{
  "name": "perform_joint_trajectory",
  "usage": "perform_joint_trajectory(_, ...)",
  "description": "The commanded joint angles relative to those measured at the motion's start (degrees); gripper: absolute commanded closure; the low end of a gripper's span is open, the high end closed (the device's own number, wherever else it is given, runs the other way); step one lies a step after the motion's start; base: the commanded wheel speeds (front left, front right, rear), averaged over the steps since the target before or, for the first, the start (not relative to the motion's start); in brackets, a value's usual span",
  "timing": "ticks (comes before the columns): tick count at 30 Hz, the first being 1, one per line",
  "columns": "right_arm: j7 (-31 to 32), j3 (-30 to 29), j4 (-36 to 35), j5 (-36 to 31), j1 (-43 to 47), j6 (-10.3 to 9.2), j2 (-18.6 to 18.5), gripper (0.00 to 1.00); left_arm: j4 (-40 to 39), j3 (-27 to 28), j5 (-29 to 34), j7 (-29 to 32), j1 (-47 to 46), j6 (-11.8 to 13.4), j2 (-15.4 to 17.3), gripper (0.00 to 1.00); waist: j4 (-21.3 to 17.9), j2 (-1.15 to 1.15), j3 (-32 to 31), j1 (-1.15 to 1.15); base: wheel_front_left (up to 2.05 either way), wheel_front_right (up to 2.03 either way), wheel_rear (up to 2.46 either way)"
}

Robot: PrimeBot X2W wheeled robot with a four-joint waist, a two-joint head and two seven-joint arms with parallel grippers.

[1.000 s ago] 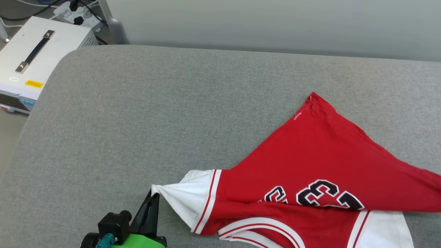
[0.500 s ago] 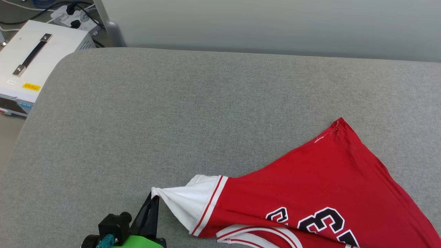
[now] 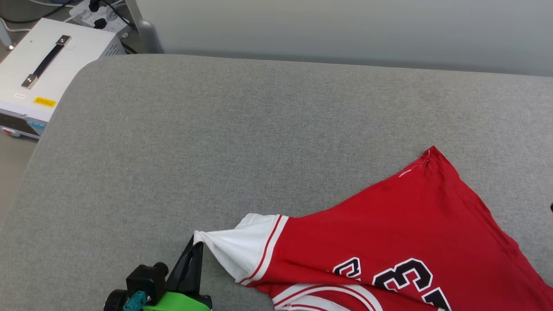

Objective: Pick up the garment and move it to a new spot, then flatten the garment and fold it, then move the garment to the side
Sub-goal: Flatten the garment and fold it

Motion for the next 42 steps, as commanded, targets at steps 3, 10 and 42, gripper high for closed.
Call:
perform_joint_trajectory(3, 4.3, 2.5, -3.9, -0.5, -9.5, -0.02, -1.3, 0.00, -1.0, -0.5, 0.4, -0.3, -2.6, -0.2, -0.4, 1.00, 1.7, 0.00, 3.1, 0.00, 0.00, 0.00, 0.00)
perform_joint_trajectory(10, 20.9, 17.1, 1.5, 1.5, -27.7, -0.02, -8.6, 0.00, -2.1, -2.3, 0.1, -0.3, -6.6, -0.4, -1.2, 1.00, 4.7, 0.00, 8.5, 0.00, 0.00, 0.00, 0.00)
perform_joint_trajectory(42, 18.0, 46.5, 26.5, 5.7, -46.4, -0.02, -11.0, 1.00, -2.2, -3.7, 0.1, -0.3, -10.6, -0.6, -2.1, 1.00, 6.1, 0.00, 12.3, 0.00, 0.00, 0.00, 0.00)
